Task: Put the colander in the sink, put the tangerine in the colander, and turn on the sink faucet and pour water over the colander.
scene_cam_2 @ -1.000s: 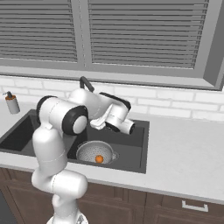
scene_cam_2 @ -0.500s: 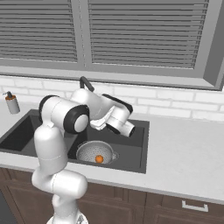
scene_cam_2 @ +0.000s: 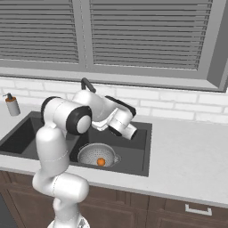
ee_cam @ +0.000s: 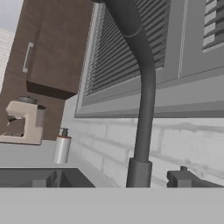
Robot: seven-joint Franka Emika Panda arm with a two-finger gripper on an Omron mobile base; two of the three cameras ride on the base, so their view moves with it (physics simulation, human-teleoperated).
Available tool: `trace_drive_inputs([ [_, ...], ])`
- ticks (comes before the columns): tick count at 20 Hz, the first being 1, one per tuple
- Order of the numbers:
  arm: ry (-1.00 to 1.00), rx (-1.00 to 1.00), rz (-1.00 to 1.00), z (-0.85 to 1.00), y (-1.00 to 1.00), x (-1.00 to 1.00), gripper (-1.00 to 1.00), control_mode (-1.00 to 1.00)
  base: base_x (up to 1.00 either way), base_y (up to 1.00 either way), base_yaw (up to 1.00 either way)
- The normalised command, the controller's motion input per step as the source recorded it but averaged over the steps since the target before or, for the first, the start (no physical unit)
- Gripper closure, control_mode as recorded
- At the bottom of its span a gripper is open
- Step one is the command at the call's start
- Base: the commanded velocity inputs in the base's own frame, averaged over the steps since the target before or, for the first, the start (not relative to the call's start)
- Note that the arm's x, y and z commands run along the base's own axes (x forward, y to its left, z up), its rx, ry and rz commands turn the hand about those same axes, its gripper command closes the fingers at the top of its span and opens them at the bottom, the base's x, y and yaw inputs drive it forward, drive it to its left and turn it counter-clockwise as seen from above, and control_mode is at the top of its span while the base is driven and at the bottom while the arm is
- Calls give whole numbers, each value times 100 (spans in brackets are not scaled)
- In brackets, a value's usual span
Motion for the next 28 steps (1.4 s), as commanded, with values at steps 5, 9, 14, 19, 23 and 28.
trace_drive_inputs([
  [5,0,4,0,0,8,15,-100,-100,0,0,0],
  [9,1,4,0,0,3,15,-100,-100,0,0,0],
  [14,1,4,0,0,0,9,-100,-100,0,0,0],
  [19,0,3,0,0,0,9,-100,-100,0,0,0],
  [23,0,2,0,0,1,13,-100,-100,0,0,0],
  [28,0,1,0,0,7,14,-100,-100,0,0,0],
])
